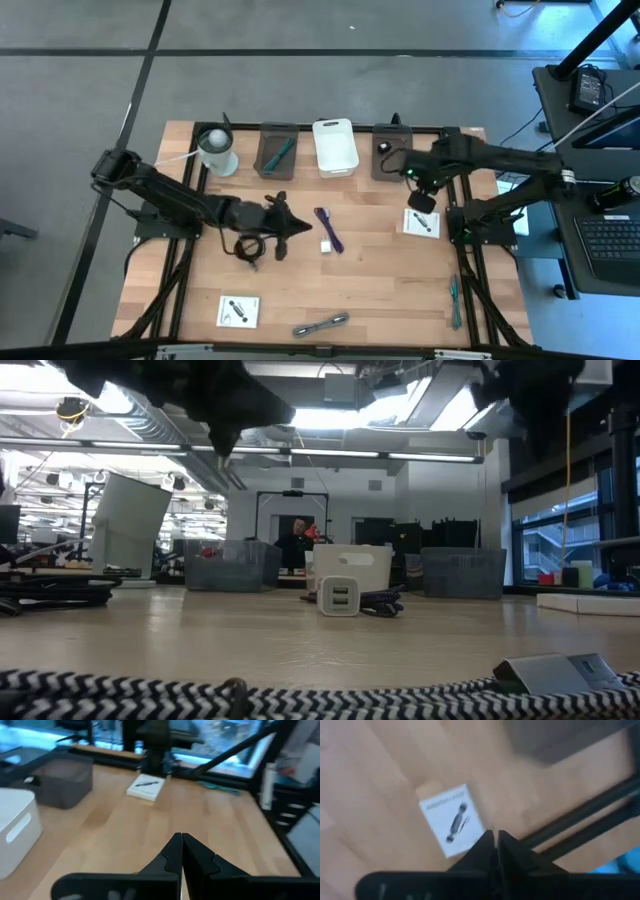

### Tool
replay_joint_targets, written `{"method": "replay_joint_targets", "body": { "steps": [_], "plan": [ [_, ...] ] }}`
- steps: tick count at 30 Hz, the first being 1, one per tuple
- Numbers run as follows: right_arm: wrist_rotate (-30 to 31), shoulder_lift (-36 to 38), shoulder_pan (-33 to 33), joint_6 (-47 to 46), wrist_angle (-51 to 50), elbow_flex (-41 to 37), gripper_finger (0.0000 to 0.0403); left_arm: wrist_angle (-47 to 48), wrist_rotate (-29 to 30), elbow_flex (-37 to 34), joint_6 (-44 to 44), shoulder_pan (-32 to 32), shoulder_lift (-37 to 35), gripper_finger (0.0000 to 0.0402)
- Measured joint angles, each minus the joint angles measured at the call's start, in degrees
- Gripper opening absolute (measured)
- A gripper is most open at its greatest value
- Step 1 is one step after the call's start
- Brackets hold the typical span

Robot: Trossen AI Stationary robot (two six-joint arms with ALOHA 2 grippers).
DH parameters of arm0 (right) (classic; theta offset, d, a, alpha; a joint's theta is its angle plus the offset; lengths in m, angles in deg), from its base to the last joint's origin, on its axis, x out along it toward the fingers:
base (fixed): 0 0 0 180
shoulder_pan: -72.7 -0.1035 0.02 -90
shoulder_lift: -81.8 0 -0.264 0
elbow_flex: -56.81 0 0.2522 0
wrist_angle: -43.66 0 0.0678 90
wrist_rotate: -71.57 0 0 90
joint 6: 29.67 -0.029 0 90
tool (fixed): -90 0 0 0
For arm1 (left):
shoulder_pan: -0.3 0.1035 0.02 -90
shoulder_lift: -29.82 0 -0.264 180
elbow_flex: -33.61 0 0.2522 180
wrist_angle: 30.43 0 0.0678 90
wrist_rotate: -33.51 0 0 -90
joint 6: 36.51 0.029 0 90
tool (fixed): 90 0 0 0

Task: Pick and place items into bin
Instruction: Put the right white card reader box into the white bin

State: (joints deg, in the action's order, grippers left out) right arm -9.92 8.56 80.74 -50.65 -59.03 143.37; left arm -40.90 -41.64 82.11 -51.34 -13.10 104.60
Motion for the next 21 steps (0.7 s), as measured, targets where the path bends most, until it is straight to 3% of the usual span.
{"method": "replay_joint_targets", "body": {
  "steps": [5,13,21],
  "plan": [
    [-1.27,-0.17,0.08,-5.05,0.98,-10.44,0.0074,-0.06,-6.85,-5.43,2.03,3.52,-7.72,0.0002],
    [-12.99,-0.15,0.06,-3.98,10.69,-25.84,0.0160,0.66,-10.26,-9.42,2.14,5.42,-16.97,0.0003],
    [-12.01,-0.79,0.06,0.36,21.52,-31.99,0.0239,1.34,-11.85,-9.44,6.20,5.37,-19.69,0.0003]
  ]
}}
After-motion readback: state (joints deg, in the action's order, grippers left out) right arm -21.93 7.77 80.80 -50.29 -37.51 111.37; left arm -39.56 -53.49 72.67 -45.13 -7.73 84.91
